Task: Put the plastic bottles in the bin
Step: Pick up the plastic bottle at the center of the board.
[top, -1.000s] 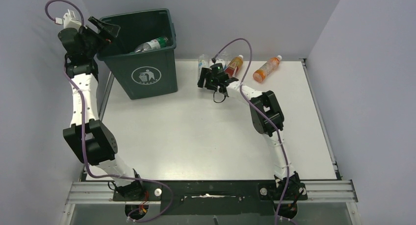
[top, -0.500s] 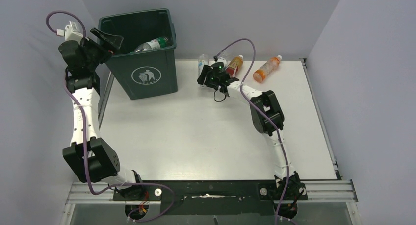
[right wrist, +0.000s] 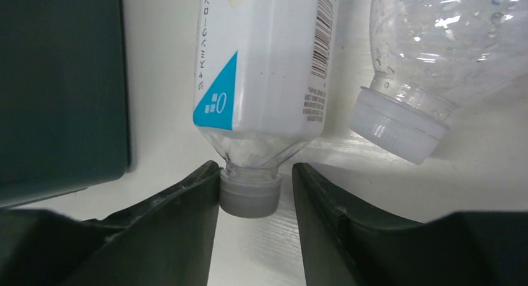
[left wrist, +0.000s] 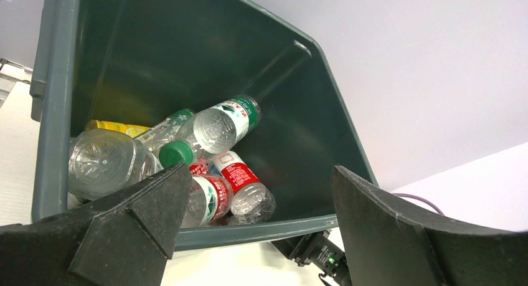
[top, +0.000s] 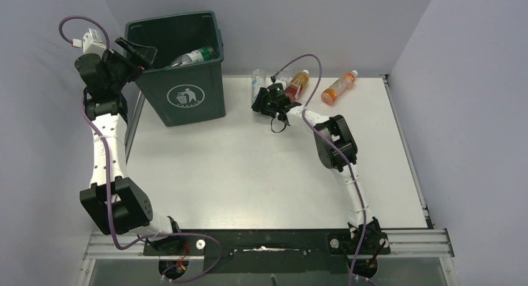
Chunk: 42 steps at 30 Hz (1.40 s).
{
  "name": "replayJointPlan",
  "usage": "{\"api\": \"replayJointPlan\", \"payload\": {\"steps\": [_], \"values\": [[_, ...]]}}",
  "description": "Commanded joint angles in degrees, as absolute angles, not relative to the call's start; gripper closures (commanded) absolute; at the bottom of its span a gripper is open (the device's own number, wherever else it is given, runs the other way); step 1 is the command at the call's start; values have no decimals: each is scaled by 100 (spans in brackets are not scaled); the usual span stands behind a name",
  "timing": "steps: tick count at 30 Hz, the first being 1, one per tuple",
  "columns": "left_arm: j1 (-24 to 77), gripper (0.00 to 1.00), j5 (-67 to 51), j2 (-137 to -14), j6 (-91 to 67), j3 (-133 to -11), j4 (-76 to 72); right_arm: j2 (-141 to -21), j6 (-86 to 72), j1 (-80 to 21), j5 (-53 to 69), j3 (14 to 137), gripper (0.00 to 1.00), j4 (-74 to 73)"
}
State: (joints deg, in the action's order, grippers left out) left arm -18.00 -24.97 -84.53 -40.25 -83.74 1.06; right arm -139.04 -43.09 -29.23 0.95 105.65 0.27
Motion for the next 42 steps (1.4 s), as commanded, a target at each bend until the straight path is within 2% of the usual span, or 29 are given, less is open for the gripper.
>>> {"api": "replayJointPlan", "payload": {"steps": [1,7,12,29,37,42], "values": [[-1815,16,-2612,-8239,-3996,-8287,-52,-13911,-4376,-2909,130,10626,56,330],[-1811,16,-2638,-8194,-3994,-8173,-51,-13883,-4360,-2901,154,10572,68,357],[-1698,16,-2661,-8098,-3908,-8023,61,-13674,-4297,-2906,171,10365,74,401],[-747,15,-2819,-7193,-3544,-7721,1173,-11520,-3363,-2931,574,8388,79,786],[-493,15,-3689,-6881,-4644,-7098,250,-10161,-2971,-3163,603,7258,79,818],[161,15,-3369,-6823,-4815,-7103,156,-9211,-2883,-3234,495,6490,79,696]]}}
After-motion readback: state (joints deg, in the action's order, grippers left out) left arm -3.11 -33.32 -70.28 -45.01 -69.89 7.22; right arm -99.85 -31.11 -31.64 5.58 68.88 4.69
